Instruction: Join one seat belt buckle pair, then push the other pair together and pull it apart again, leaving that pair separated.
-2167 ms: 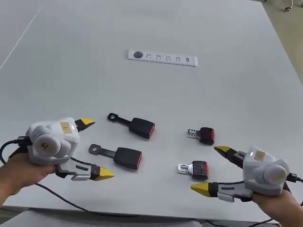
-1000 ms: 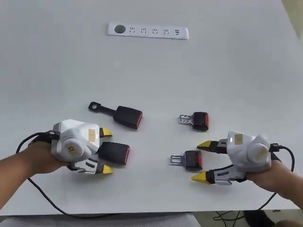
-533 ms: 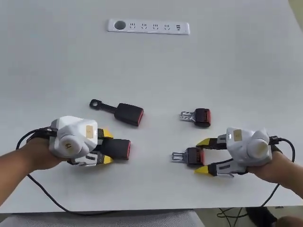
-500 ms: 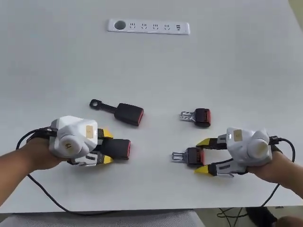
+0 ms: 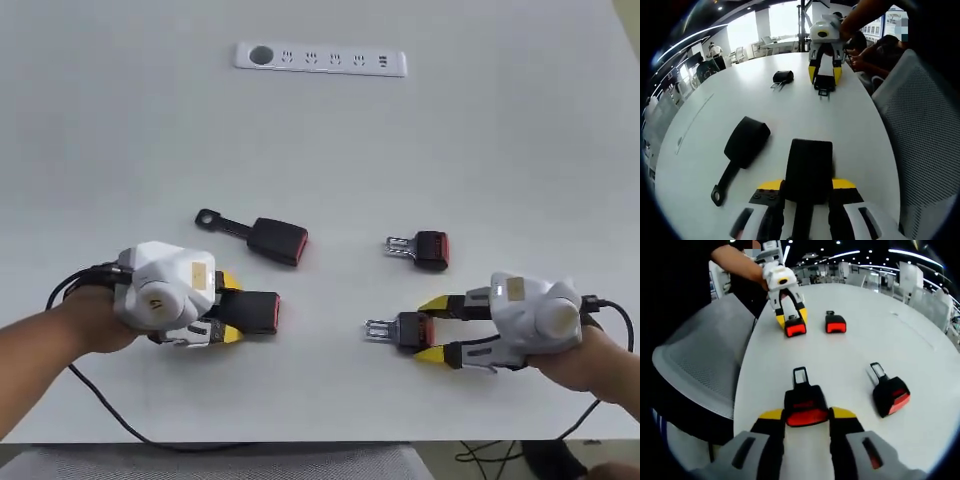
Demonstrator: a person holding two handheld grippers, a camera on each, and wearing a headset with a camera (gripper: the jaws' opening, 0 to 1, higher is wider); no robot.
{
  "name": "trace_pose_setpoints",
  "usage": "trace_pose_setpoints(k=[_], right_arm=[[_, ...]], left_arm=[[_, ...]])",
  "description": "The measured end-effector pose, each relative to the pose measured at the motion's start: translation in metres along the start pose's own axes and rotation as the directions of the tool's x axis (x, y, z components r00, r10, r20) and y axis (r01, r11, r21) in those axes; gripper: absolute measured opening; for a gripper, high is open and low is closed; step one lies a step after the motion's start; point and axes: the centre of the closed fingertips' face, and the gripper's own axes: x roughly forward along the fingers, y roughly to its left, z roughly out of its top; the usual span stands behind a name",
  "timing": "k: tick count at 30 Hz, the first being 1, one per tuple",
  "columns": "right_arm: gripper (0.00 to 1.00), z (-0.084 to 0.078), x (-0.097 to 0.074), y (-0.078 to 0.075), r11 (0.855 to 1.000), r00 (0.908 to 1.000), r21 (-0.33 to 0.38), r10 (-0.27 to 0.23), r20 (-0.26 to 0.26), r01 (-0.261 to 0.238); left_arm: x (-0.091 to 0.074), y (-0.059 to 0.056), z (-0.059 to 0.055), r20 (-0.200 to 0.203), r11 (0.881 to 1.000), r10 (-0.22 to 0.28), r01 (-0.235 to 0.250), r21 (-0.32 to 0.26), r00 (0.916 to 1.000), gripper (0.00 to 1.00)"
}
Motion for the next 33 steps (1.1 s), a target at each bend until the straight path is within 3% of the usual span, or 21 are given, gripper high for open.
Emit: trace_pose_setpoints(k=[6,23,33], right_arm=[[0.34,0.010,0.010,-0.002,1.000,0.9999,0.005,-0.008,0.009,0.008],[0.34,0.051,0.045,0.004,0.999,0.9978,-0.013,0.031,0.058,-0.031],[0.34,0.077,0.070,0.003,1.000,0.9982,-0.017,0.025,0.055,-0.024]], left_arm=[[0.000,0.000,-0.001,-0.008,1.000,-0.004,0.004,0.003,1.0000,0.35],[0.000,-0.002,-0.001,-0.016,1.000,-0.014,0.015,0.016,0.9998,0.34],[0.000,-0.001,-0.002,-0.020,1.000,-0.022,0.022,0.021,0.9996,0.34]])
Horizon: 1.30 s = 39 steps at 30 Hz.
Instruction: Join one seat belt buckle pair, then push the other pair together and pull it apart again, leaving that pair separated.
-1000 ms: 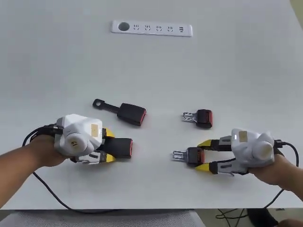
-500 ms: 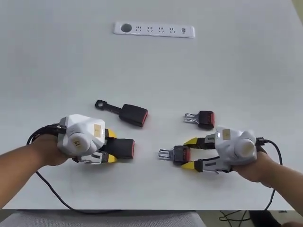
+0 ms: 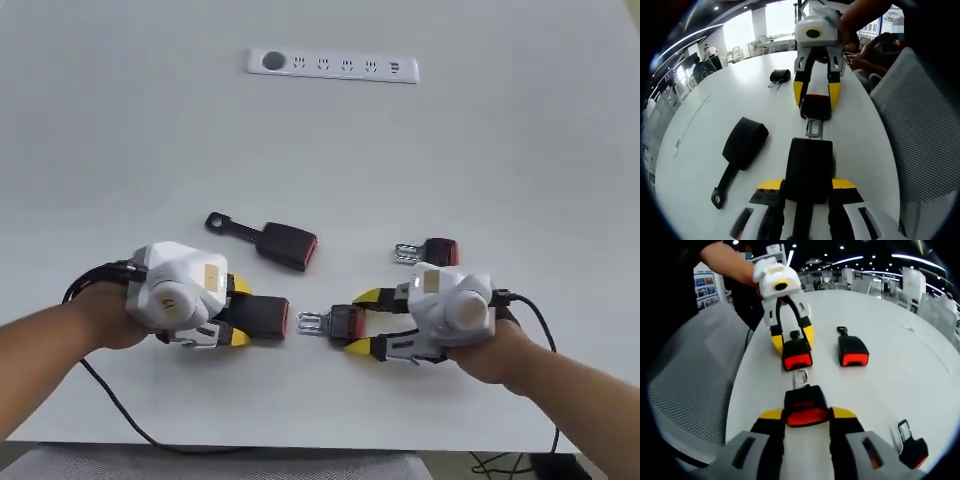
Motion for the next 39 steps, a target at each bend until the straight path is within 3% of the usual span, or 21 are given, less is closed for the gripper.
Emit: trace_pose_setpoints(k=[13,39], right_arm=[[0.34,0.015,0.023,0.007,1.000,1.0000,-0.011,0.003,0.000,-0.003],[0.33,0.025,0.038,0.011,0.999,0.9994,0.041,-0.023,-0.026,0.024]], left_arm=[[0.000,0.000,0.000,-0.012,1.000,-0.008,0.008,0.011,0.9999,0.34],[0.003,-0.001,-0.001,-0.029,0.998,-0.024,0.025,0.056,0.9993,0.33]])
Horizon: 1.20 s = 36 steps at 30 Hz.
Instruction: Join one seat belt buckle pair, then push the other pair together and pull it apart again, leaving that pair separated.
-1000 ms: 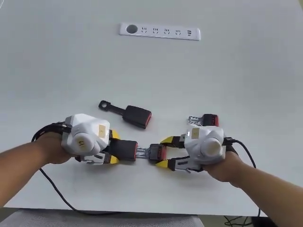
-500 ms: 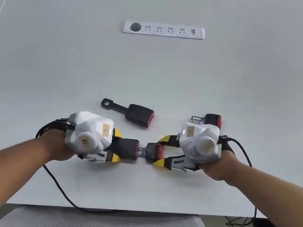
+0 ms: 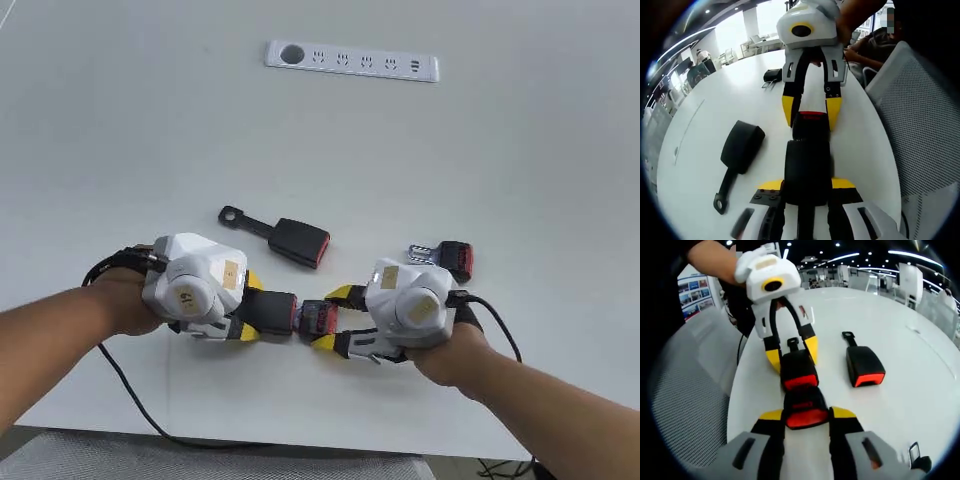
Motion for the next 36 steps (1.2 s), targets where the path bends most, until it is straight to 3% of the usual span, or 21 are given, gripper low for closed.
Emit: trace_pose_setpoints(k=[3,20,24,36], right_arm=[[0.33,-0.0002,0.0005,0.0001,1.000,0.9997,-0.009,-0.004,-0.023,0.004],[0.33,-0.0012,-0.0020,-0.0002,0.999,0.9998,-0.051,0.011,-0.015,-0.012],[0.33,-0.0015,-0.0029,0.0006,0.995,0.9999,-0.097,0.005,-0.013,-0.006],[0.32,-0.0017,-0.0033,-0.0003,0.992,0.9997,-0.127,-0.016,0.020,0.019]], left_arm=[[0.0004,0.0001,0.0004,0.001,1.000,-0.003,0.003,0.001,1.0000,0.33],[-0.0018,-0.0005,0.0004,0.032,1.000,-0.015,0.015,-0.010,0.9994,0.33],[-0.0031,-0.0008,-0.0008,0.055,1.000,-0.017,0.017,-0.009,0.9983,0.33],[-0.0051,0.0000,0.0002,0.116,0.999,-0.026,0.028,-0.015,0.9929,0.32]])
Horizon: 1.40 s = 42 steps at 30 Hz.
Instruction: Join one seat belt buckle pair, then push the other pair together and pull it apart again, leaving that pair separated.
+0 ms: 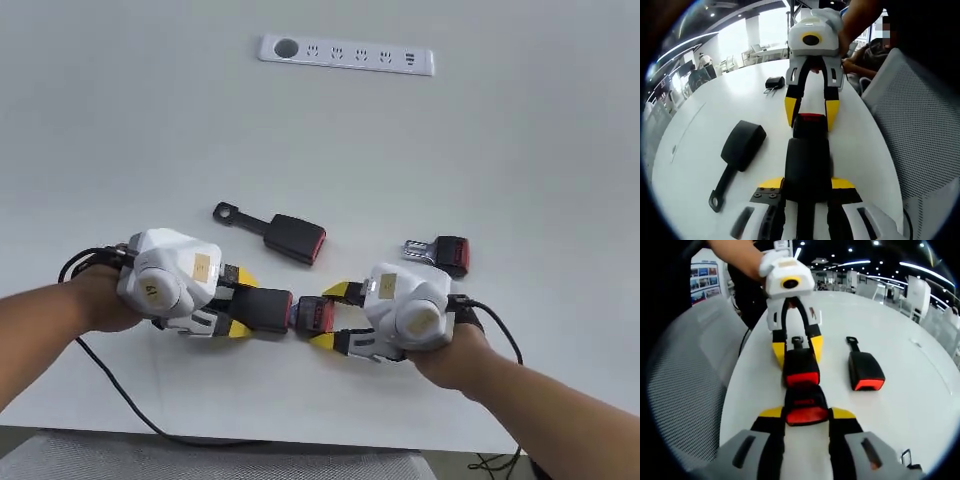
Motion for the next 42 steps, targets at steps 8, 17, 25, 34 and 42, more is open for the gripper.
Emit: trace_pose_setpoints(k=[8,17,25,34,42], right_arm=[[0.32,-0.0007,0.0004,-0.0007,0.999,0.9997,0.036,-0.010,0.022,0.009],[0.31,0.0000,0.0000,-0.0001,0.999,0.9992,0.037,-0.003,0.039,0.002],[0.31,0.0004,-0.0004,0.0004,0.998,0.9973,0.061,-0.015,0.072,0.010],[0.32,0.0003,-0.0009,0.0003,0.998,0.9964,0.060,-0.009,0.084,0.004],[0.33,0.0014,0.0000,0.0002,0.999,0.9983,0.049,-0.011,0.057,0.009]], left_arm=[[-0.0006,-0.0007,0.0024,0.017,1.000,0.000,0.000,-0.005,0.9998,0.32],[-0.0017,-0.0022,0.0030,0.024,1.000,-0.015,0.015,0.008,0.9996,0.32],[-0.0026,-0.0030,0.0024,0.038,1.000,-0.014,0.015,-0.002,0.9992,0.32],[-0.0027,-0.0022,0.0015,0.044,1.000,-0.017,0.018,-0.013,0.9989,0.32],[-0.0011,-0.0021,0.0034,-0.003,0.999,-0.027,0.027,0.021,0.9996,0.33]])
